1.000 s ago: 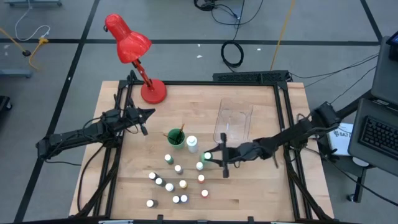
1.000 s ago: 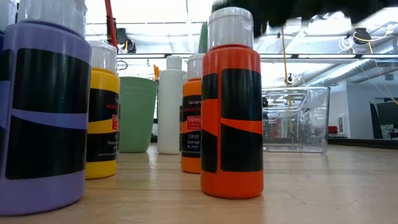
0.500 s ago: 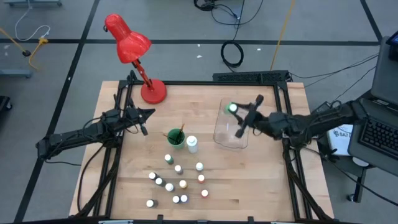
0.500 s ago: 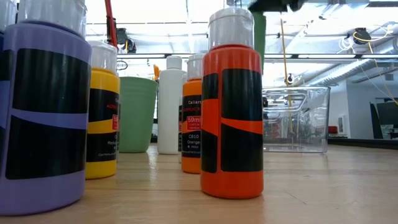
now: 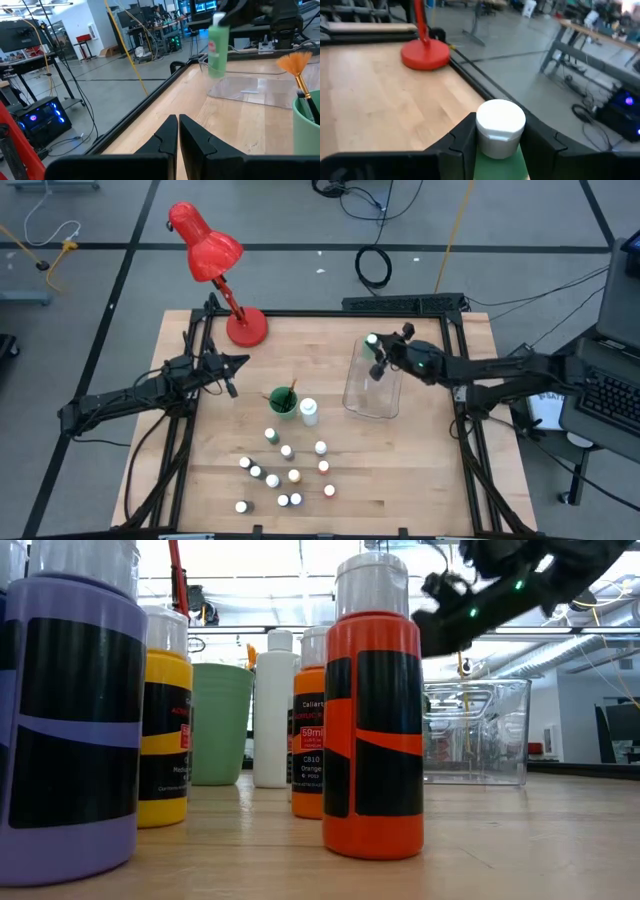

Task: Pick & Place Paint Supplies
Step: Put the large green paint bottle into the transparent bin

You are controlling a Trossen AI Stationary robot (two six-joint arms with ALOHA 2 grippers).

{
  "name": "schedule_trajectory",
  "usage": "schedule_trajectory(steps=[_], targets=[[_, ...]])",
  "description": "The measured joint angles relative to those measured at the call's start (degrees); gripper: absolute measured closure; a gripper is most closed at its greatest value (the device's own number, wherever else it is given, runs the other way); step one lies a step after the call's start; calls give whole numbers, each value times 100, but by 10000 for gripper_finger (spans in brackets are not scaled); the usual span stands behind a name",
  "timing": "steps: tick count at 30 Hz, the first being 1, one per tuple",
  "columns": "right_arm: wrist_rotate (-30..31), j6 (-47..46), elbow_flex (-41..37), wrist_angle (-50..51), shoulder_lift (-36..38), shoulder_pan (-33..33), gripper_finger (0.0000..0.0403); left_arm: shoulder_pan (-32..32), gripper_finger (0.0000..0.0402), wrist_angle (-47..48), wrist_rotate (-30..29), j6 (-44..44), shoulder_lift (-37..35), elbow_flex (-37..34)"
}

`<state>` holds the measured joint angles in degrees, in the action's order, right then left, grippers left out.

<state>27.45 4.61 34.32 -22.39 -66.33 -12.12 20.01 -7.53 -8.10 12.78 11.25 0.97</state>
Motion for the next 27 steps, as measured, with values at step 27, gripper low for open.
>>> schedule_trajectory(steps=[27], targets=[[-49, -235, -15, -1024, -1010, -343, 133, 0, 380, 47, -2, 3, 0, 0]])
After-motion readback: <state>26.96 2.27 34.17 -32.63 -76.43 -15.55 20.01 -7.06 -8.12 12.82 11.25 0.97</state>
